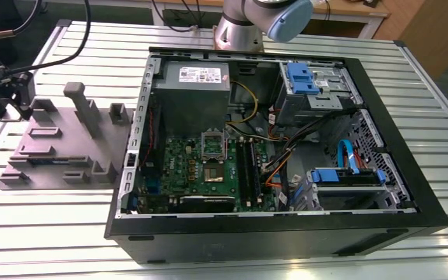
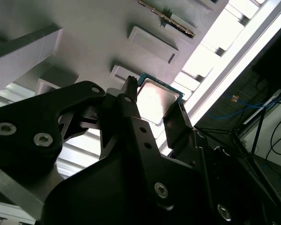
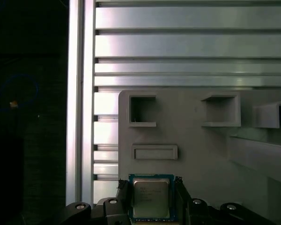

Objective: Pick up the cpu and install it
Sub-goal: 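Pick up the cpu and move it towards the insertion slot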

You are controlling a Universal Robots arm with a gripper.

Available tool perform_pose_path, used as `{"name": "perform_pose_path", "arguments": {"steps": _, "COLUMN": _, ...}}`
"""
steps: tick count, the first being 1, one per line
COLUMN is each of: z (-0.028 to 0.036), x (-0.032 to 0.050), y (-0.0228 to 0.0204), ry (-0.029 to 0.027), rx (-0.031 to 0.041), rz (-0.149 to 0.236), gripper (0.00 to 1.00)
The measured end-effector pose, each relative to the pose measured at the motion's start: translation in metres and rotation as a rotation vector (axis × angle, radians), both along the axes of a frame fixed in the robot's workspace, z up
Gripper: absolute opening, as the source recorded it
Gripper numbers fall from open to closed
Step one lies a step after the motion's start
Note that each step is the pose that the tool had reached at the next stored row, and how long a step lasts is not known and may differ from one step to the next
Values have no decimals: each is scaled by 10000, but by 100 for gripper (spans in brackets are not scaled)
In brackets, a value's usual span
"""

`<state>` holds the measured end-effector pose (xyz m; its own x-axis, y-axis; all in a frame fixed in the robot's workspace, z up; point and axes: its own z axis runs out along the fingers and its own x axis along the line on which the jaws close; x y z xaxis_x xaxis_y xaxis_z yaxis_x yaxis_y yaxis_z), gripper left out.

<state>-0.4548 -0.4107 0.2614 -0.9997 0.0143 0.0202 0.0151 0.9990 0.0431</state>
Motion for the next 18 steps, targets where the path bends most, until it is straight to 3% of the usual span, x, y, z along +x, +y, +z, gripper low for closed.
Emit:
{"name": "perform_pose_path", "arguments": {"steps": 14, "z": 27, "x": 0, "y": 0, "ry": 0, "rx": 0, "rz": 0, "gripper": 47}}
{"name": "perform_pose_path", "arguments": {"steps": 17, "z": 262, "x": 0, "y": 0, "ry": 0, "rx": 0, "rz": 0, "gripper": 47}}
{"name": "perform_pose_path", "arguments": {"steps": 18, "z": 263, "x": 0, "y": 0, "ry": 1, "rx": -1, "rz": -1, "gripper": 47}}
